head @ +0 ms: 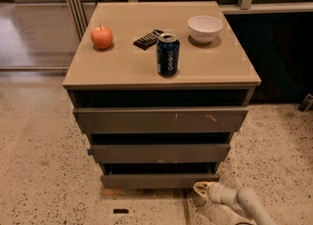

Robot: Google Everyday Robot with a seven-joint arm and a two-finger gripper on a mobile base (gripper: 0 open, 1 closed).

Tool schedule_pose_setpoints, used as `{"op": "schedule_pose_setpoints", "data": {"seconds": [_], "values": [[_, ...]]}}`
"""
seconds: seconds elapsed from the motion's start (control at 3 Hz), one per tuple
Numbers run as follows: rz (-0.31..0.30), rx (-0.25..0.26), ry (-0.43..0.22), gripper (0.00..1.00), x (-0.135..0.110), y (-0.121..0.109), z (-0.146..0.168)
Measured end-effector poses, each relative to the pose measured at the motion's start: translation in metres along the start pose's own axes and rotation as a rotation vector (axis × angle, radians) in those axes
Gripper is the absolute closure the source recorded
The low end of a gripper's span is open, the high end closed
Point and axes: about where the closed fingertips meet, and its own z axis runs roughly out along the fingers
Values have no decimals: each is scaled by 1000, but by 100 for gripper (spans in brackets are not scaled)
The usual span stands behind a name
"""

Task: Close bottom drawer

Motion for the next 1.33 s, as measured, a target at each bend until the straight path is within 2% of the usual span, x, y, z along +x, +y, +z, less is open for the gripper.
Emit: {"op": "schedule_pose_setpoints", "data": {"seconds": [0.33, 0.67, 1.0, 1.33], "values": [[-28, 17, -20, 100, -7, -28, 19], [-28, 17, -20, 100, -7, -28, 19], [-6, -29, -10, 100, -8, -14, 12], [32, -111, 9, 100, -13, 10, -2]]}}
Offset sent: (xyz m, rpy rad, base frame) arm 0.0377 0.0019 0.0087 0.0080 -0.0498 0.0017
